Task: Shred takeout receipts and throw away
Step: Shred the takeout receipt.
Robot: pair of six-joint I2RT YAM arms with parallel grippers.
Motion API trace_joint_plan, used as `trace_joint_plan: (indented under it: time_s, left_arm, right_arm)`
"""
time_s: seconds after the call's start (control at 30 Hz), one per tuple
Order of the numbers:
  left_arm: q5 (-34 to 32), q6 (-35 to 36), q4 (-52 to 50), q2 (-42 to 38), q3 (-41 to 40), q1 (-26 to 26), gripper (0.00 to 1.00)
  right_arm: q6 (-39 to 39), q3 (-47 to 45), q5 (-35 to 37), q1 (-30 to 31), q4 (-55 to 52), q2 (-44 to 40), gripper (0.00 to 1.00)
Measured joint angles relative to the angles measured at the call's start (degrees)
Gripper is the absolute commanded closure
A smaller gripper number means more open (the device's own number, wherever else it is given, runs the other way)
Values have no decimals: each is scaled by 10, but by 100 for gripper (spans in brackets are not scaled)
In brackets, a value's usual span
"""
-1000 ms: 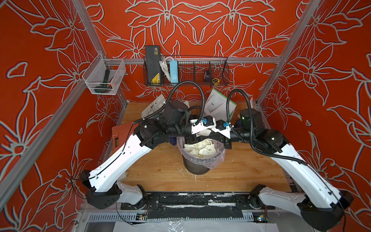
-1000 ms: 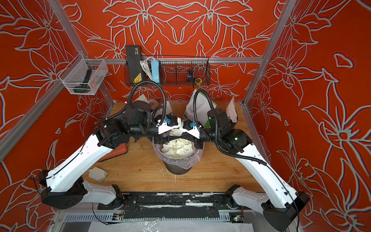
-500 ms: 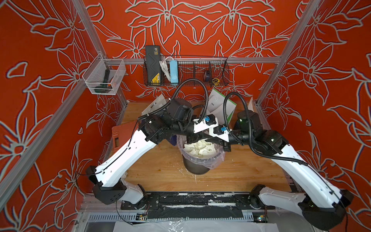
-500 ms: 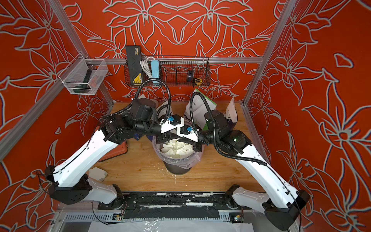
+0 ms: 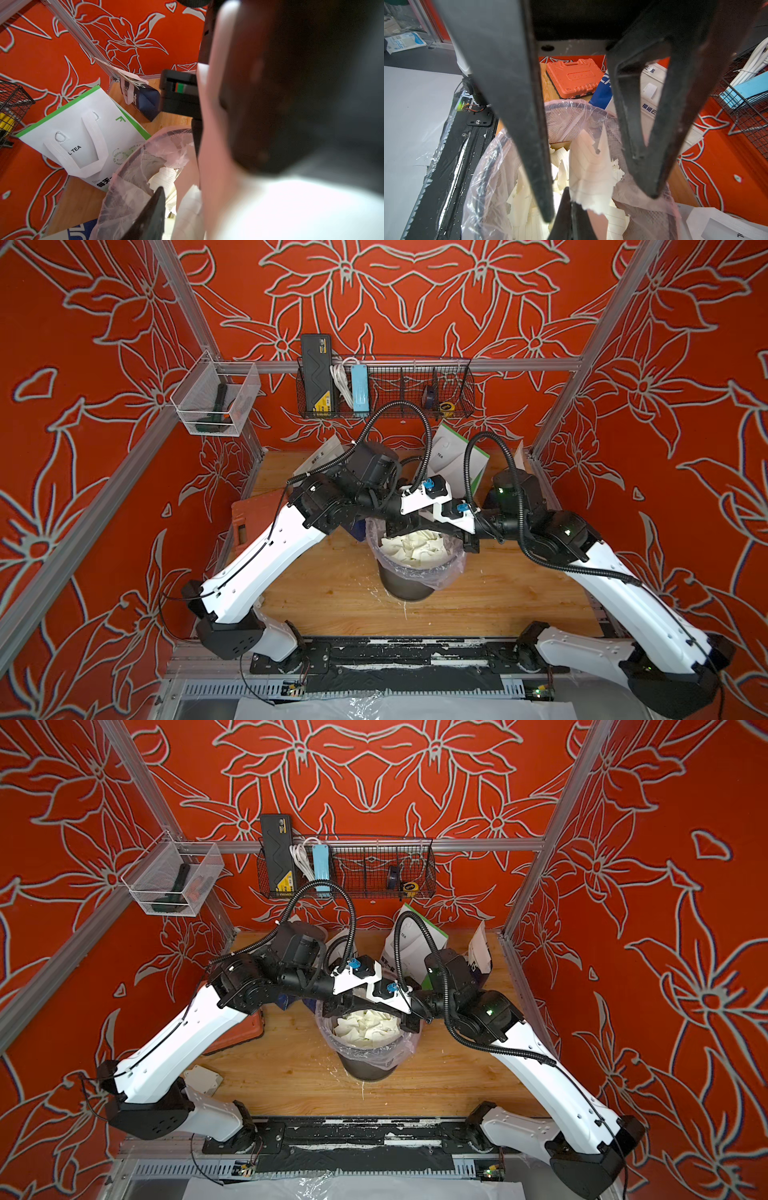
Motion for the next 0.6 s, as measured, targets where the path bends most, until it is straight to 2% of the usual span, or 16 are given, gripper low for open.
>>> trace_joint_plan:
  time_s: [0.27,0.6]
  left_arm:
    - [-2,1,-23,28,5,11,55]
    - [37,12,-37,30,6,16,64]
  right_arm:
    - [-2,0,11,-2,-14,1,100]
    - [-8,0,16,1,-14,2,100]
